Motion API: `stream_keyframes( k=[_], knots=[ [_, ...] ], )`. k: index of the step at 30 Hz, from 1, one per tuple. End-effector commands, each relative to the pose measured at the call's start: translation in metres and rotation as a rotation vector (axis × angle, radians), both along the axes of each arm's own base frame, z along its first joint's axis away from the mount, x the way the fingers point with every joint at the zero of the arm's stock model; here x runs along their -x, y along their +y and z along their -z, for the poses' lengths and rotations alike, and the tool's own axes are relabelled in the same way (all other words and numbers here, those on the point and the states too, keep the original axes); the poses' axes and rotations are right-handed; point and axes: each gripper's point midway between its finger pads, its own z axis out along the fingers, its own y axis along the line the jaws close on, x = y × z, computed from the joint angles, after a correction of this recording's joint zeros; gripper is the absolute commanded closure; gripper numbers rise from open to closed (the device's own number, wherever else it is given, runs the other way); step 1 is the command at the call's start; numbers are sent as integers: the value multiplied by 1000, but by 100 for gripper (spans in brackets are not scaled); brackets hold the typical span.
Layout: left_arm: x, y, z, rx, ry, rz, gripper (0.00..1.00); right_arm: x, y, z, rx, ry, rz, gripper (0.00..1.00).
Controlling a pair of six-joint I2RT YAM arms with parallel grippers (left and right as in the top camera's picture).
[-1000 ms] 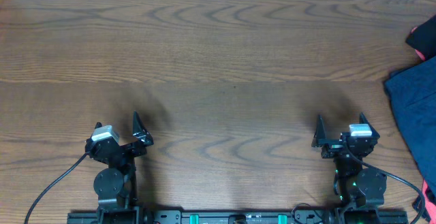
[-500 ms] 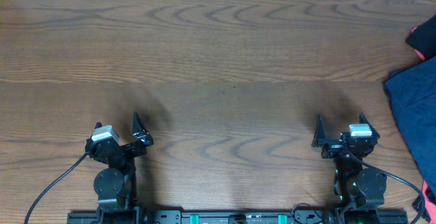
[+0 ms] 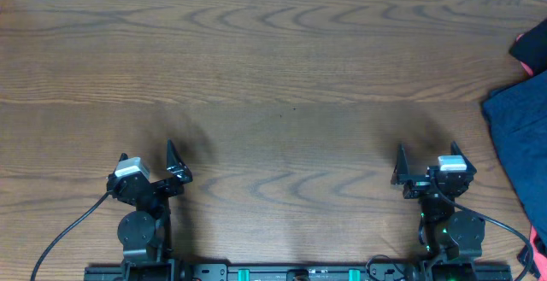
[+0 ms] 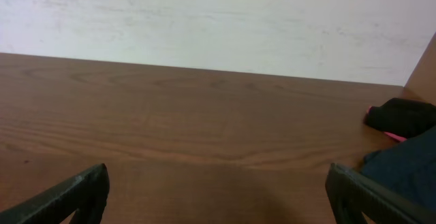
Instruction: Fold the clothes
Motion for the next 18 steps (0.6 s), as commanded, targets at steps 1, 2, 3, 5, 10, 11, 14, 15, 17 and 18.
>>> stream_keyframes(
  k=[1,2,3,5,10,11,14,15,17,18],
  knots=[
    [2,5,17,-9,56,-29,2,0,5,0,6,-2,-25,1],
    [2,5,17,-8,54,-28,2,1,7,0,5,-1,-39,1],
    [2,5,17,-8,54,-29,2,1,11,0,4,-1,-61,1],
    [2,5,17,-8,57,-27,2,1,16,0,2,-4,-93,1],
    [0,-2,20,-3,65,12,2,2,26,-9,-57,-33,-146,1],
    [0,-6,20,0,65,38,2,2,28,-15,-101,-55,-155,1],
    [-2,-22,19,15,59,127,2,3,31,-34,-225,-119,-180,1],
    [-2,-29,17,20,54,169,2,4,34,-38,-231,-131,-199,1],
    [-2,-43,10,26,36,247,2,8,46,-46,-229,-157,-273,1],
    [-2,-48,4,26,20,278,2,10,51,-49,-228,-160,-303,1]
  ],
)
